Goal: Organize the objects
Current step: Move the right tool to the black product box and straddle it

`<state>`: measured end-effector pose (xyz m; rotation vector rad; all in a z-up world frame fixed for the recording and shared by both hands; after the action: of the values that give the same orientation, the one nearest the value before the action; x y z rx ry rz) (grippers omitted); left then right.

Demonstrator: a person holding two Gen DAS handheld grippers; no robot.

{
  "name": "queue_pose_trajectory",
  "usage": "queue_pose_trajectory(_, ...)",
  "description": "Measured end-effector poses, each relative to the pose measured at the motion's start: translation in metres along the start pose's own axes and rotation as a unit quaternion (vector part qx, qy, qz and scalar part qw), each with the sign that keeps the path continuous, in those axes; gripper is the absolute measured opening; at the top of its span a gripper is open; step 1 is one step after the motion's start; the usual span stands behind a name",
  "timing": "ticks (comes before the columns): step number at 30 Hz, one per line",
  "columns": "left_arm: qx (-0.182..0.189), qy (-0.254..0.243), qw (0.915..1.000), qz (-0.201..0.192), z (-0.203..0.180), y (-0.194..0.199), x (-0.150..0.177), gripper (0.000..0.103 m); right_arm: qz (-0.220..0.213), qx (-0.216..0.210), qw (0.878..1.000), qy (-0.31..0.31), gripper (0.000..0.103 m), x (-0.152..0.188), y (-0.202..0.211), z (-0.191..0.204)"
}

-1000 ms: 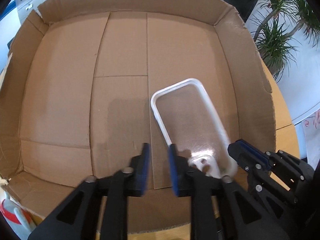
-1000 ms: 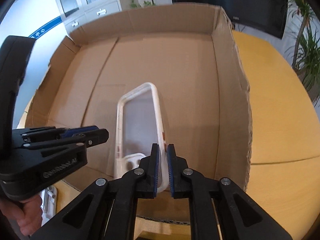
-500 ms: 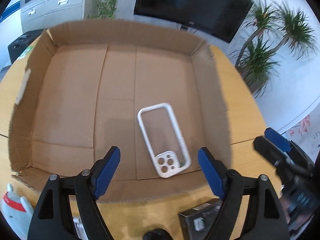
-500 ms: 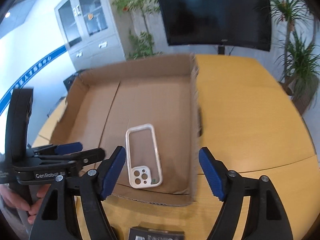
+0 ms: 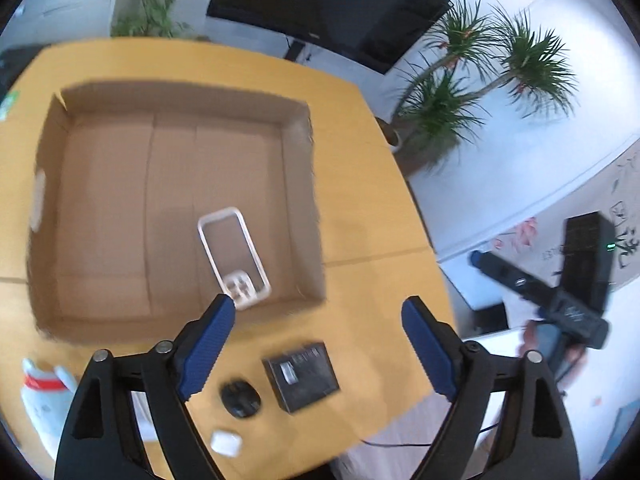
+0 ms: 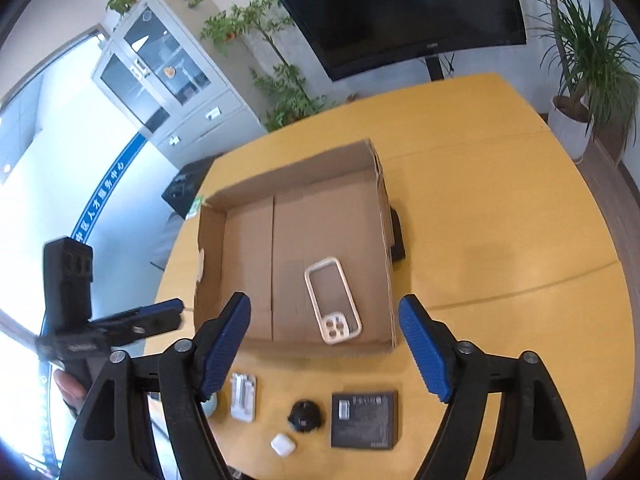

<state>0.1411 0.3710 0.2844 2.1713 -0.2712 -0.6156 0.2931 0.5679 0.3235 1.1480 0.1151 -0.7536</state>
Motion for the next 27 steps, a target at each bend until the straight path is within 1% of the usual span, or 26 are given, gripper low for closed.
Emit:
queue_pose_trajectory(3,0.004,0.001,0.9999,0.013,0.005,-0.021,0.031,0.091,0.040,-0.017,0.999,0.002,0.084,0.031,-0.028,-0.011)
queue_pose_trajectory(4,0.003,0.004,0.9998,0.020,0.007,-0.030,0.039,0.091,0.051,-0.015,0.999,0.001,0.084,0.042,-0.037,-0.016)
queue_pose_trajectory(7,0.010,0.014,0.9992,0.036,0.014,-0.063,0.079,0.091,0.073,-0.007,0.997,0.006,0.084,0.078,-0.067,-0.029)
queue_pose_trajectory(9,0.010,0.009,0.9994,0.031,0.013,-0.079,0.112,0.092,0.081,0.002,0.997,0.021,0.084,0.108,-0.085,-0.037)
queue_pose_trajectory(10,0.010,-0.003,0.9996,0.027,0.010,-0.085,0.130,0.092,0.087,0.010,0.996,0.033,0.084,0.125,-0.097,-0.043)
queue_pose_trajectory(11,0.012,-0.019,0.9994,0.026,0.007,-0.094,0.148,0.092,0.090,0.020,0.995,0.047,0.084,0.141,-0.106,-0.048)
queue_pose_trajectory(13,0.021,-0.034,0.9990,0.020,0.003,-0.109,0.181,0.092,0.090,0.031,0.992,0.088,0.084,0.170,-0.121,-0.054)
queue_pose_trajectory(14,0.022,-0.039,0.9988,0.017,0.003,-0.116,0.192,0.094,0.088,0.034,0.991,0.100,0.084,0.182,-0.127,-0.056)
queue_pose_trajectory(15,0.019,-0.042,0.9988,0.015,0.003,-0.123,0.201,0.100,0.086,0.027,0.991,0.103,0.084,0.195,-0.134,-0.060)
queue_pose_trajectory(16,0.013,-0.043,0.9989,0.015,0.001,-0.130,0.209,0.101,0.087,0.013,0.991,0.099,0.084,0.206,-0.138,-0.068)
queue_pose_trajectory(18,0.007,-0.044,0.9990,0.009,0.002,-0.140,0.217,0.101,0.076,-0.023,0.994,0.072,0.084,0.219,-0.141,-0.084)
queue_pose_trajectory(23,0.012,-0.058,0.9978,-0.030,0.001,-0.145,0.223,0.102,0.022,-0.071,0.997,0.019,0.084,0.227,-0.136,-0.119)
queue_pose_trajectory(24,0.014,-0.060,0.9974,-0.035,0.003,-0.146,0.224,0.102,0.022,-0.074,0.997,0.012,0.084,0.224,-0.137,-0.121)
queue_pose_trajectory(27,0.014,-0.059,0.9969,-0.049,0.001,-0.148,0.226,0.102,0.041,-0.071,0.997,0.014,0.084,0.212,-0.148,-0.123)
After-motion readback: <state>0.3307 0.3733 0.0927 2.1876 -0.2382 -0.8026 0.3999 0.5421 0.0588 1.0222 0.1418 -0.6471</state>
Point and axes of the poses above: each gripper's, at about its wrist camera, not at the fingertips, and y roughly against the way its jaws point, z to its left, x to its underside, the point moved 2 cm from there along -y, roughly the way its jaws point, and after that the axes turned 4 degrees about z, right-handed, at the moved point
